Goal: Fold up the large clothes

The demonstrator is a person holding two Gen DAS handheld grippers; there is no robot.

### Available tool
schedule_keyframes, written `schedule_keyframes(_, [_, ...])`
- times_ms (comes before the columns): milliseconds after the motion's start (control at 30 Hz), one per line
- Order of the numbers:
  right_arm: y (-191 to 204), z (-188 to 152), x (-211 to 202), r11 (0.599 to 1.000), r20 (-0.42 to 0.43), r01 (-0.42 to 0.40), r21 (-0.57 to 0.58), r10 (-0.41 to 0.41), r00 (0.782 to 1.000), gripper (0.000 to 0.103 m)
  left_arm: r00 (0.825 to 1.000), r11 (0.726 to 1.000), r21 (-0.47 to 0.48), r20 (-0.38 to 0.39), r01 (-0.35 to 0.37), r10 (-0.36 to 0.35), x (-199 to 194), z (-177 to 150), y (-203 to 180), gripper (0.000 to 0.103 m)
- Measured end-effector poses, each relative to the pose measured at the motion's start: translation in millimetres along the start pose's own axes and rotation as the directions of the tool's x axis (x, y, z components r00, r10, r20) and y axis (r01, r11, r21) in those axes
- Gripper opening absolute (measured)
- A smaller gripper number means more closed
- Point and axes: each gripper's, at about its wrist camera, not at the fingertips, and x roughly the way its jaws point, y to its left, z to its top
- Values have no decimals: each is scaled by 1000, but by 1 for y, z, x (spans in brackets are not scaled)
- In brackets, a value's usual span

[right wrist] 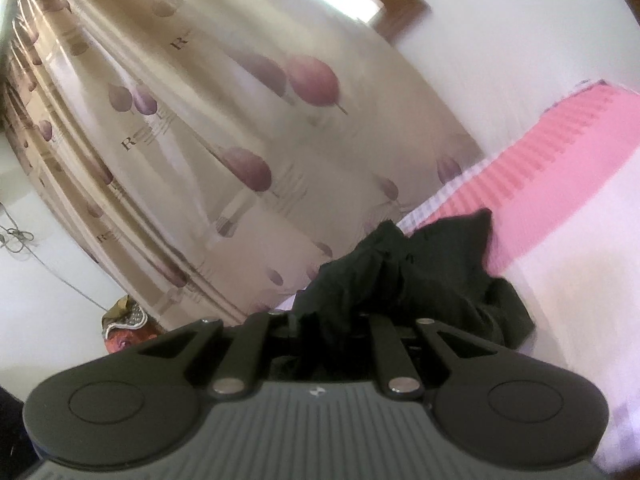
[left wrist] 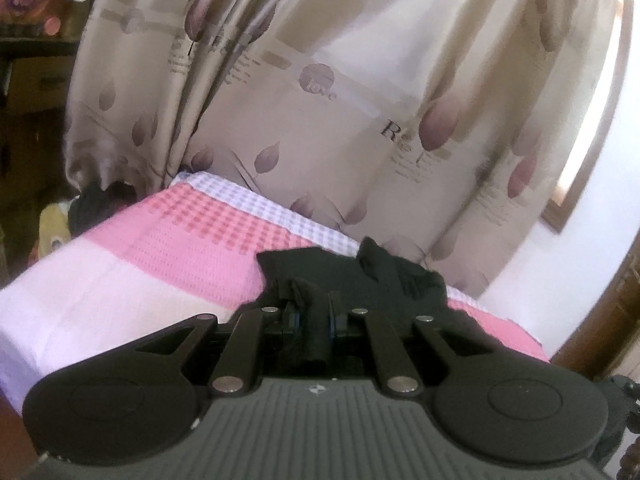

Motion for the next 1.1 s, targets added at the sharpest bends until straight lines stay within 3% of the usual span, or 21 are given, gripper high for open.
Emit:
schedule_keyframes(600, [-31, 66, 110, 996, -42, 84, -2, -84, 996, 11, 993, 993, -20, -1, -118, 118, 106, 42, -13, 18])
schedule_keyframes(1100, [-78, 77, 180, 979, -71, 192, 70, -187, 980, 11, 978, 973, 99, 23, -208, 207, 182, 45, -27, 21])
